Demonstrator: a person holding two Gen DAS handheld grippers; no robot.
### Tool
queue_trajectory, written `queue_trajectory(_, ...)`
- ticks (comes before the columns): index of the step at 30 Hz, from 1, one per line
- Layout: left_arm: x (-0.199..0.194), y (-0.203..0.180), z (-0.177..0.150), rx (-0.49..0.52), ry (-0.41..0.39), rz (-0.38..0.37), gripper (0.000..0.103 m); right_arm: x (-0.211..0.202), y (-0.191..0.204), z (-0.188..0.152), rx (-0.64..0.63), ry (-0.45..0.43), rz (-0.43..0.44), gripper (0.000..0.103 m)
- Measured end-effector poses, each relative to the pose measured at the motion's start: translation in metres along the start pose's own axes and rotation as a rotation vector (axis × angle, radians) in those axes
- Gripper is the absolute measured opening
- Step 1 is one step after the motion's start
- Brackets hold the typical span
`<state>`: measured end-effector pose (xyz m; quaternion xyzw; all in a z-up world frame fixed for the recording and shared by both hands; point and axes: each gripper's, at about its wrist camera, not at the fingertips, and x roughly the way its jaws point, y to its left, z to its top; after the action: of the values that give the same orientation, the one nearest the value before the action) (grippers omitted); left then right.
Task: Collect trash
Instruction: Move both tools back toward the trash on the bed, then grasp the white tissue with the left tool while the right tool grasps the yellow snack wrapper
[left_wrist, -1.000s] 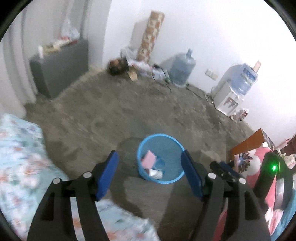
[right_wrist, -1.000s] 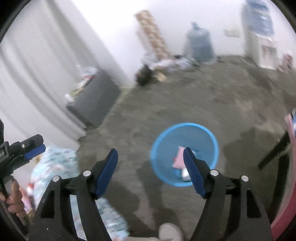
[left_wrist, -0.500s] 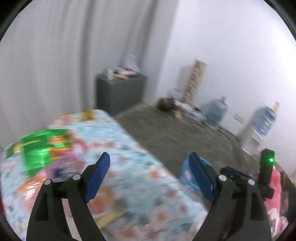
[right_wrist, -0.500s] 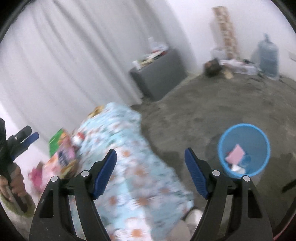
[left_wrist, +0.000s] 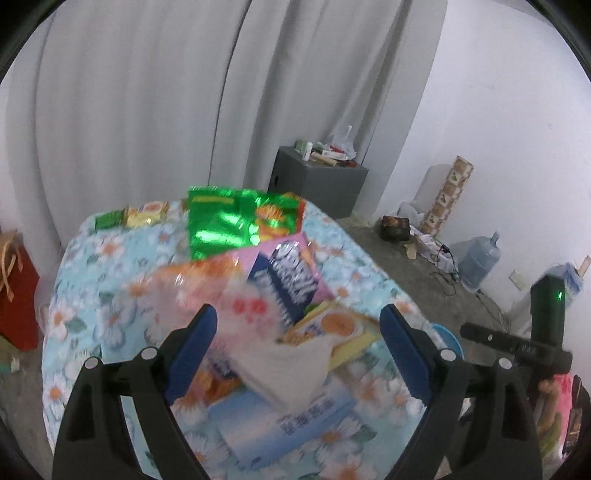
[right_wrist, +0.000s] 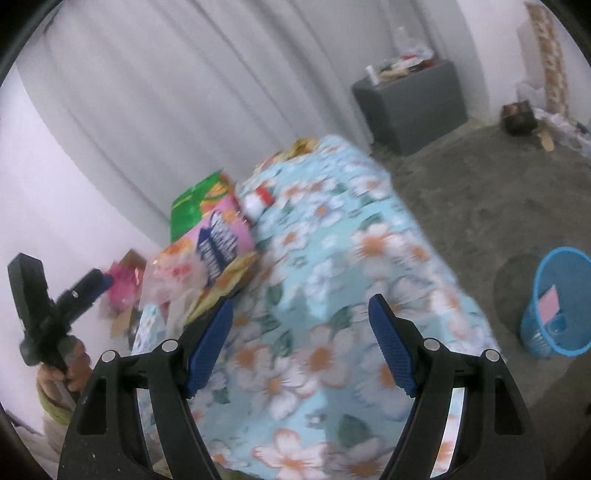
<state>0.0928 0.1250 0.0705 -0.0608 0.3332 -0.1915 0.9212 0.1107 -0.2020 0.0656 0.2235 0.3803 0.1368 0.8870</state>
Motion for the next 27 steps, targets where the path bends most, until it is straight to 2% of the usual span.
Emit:
queue_trajectory(5,0.002,0.014,-0.016,-0.01,0.002,0.009,0.087,0.023,0.022,0.001,-0.01,0.05,0.032,0.072)
queue_trajectory(10,0.01,0.017,-0.029,0.0,0.05,-0.052,0.087,0.041,0.033,0.002,0.007,0.09,0.068,0.072)
queue_trajectory(13,0.016,0.008,-0.038,0.044,0.07,-0.08,0.087,0.056,0.038,0.005,0.03,0.121,0.097,0.072)
queue_trajectory(19,0.035,-0.014,-0.051,0.196,0.08,-0.052,0.082,0.082,0.045,0.015,0.081,0.169,0.154,0.069)
queue_trajectory(24,0.055,-0.022,-0.055,0.286,0.105,0.021,0.071,0.105,0.049,0.024,0.115,0.195,0.186,0.063)
queue_trajectory(27,0.065,-0.022,-0.058,0.305,0.136,0.036,0.065,0.119,0.049,0.025,0.138,0.221,0.2,0.06)
